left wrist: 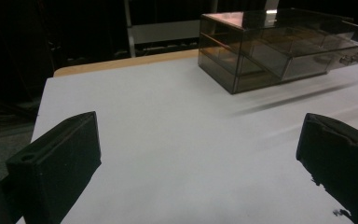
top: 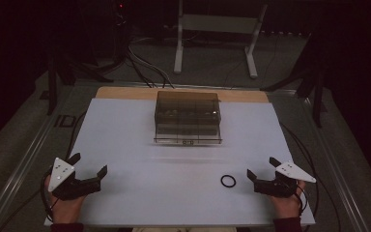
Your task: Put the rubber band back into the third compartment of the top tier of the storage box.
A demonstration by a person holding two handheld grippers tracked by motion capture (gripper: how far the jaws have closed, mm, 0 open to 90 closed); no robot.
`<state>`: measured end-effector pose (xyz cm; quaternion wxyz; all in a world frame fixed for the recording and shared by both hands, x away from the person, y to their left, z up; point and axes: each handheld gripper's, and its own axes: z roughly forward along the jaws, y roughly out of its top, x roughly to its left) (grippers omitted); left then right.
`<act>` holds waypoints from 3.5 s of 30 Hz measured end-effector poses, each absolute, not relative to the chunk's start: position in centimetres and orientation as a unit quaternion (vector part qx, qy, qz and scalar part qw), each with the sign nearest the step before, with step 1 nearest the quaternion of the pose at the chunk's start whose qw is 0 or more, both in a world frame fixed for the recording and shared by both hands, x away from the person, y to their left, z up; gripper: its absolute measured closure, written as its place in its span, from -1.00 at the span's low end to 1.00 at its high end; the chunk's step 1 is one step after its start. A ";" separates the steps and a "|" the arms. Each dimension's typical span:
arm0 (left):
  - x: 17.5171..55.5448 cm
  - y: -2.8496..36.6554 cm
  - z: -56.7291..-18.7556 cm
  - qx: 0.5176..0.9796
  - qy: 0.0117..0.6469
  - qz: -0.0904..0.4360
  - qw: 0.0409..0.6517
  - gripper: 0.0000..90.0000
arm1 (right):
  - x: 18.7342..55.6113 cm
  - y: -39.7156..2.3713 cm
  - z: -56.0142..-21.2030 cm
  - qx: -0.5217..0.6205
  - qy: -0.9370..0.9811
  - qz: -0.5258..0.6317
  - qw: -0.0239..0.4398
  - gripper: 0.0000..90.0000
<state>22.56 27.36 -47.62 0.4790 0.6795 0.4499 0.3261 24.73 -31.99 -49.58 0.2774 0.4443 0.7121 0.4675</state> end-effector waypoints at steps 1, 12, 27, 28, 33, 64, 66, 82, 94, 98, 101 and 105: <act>22.6 27.3 -47.7 0.683 0.448 0.328 0.475 -0.99 | 24.7 -32.0 -49.6 0.447 0.711 0.467 0.277 -0.97; 22.8 27.3 -48.1 0.685 0.448 0.331 0.469 -0.99 | 24.3 -31.6 -49.1 0.446 0.715 0.458 0.284 -0.97; 22.9 27.2 -48.3 0.682 0.453 0.332 0.469 -0.99 | 24.5 -30.9 -48.3 0.445 0.727 0.442 0.279 -0.97; 22.9 27.2 -48.4 0.683 0.454 0.331 0.467 -0.99 | 24.5 -30.8 -48.2 0.445 0.728 0.441 0.279 -0.97; 23.0 27.0 -48.4 0.684 0.455 0.333 0.463 -0.99 | 24.8 -30.6 -47.7 0.447 0.733 0.438 0.266 -0.96; 23.1 26.1 -48.7 0.696 0.444 0.336 0.453 -0.99 | 27.1 -27.5 -47.6 0.428 0.797 0.381 0.192 -0.96; 23.1 26.0 -48.7 0.697 0.443 0.336 0.452 -0.99 | 27.2 -27.4 -47.7 0.427 0.799 0.378 0.190 -0.96; 23.1 25.7 -48.9 0.703 0.439 0.333 0.449 -0.99 | 28.0 -25.9 -48.6 0.420 0.821 0.354 0.155 -0.89; 23.1 25.7 -49.0 0.703 0.439 0.332 0.450 -0.99 | 28.3 -25.2 -49.4 0.400 0.841 0.335 0.142 -0.18; 23.1 25.6 -49.0 0.704 0.437 0.332 0.450 -0.99 | 28.4 -25.2 -49.6 0.391 0.848 0.331 0.137 0.13; 23.2 25.6 -49.0 0.705 0.437 0.331 0.449 -0.99 | 28.4 -25.1 -49.8 0.381 0.857 0.321 0.131 0.28; 23.2 25.6 -49.1 0.706 0.437 0.330 0.449 -0.99 | 28.5 -25.0 -50.2 0.377 0.864 0.309 0.124 0.43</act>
